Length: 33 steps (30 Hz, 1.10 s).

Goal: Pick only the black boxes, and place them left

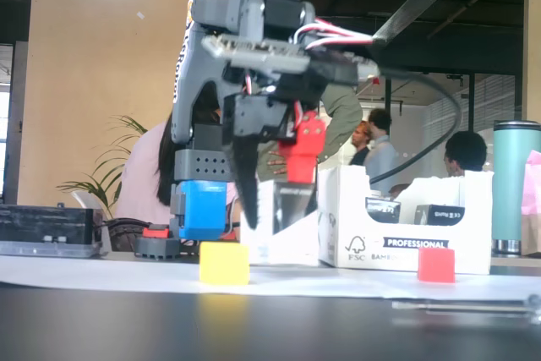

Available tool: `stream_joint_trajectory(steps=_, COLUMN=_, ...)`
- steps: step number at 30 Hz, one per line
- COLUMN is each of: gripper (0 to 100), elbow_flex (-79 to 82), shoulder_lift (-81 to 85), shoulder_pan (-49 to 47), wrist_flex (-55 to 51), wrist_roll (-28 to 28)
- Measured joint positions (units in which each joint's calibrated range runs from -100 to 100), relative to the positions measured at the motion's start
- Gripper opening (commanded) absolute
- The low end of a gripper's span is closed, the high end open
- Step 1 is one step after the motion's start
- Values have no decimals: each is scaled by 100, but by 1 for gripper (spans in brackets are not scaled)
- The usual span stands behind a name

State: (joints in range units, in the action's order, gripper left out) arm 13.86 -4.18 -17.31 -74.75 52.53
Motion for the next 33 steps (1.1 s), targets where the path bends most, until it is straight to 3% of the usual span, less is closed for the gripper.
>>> stream_joint_trajectory(steps=12, gripper=5, elbow_flex=-724, shoulder_lift=1214, shoulder_pan=-748, wrist_flex=-42, wrist_roll=-772)
stream_joint_trajectory(steps=17, gripper=5, elbow_flex=-936, shoulder_lift=1731, shoulder_pan=-1246, wrist_flex=-633, wrist_roll=-943)
stream_joint_trajectory(steps=24, gripper=5, elbow_flex=-1527, shoulder_lift=2436, shoulder_pan=-2769, wrist_flex=-1546, wrist_roll=-1534)
stream_joint_trajectory(steps=33, gripper=5, elbow_flex=-1527, shoulder_lift=2732, shoulder_pan=-5298, wrist_flex=-1630, wrist_roll=-2369)
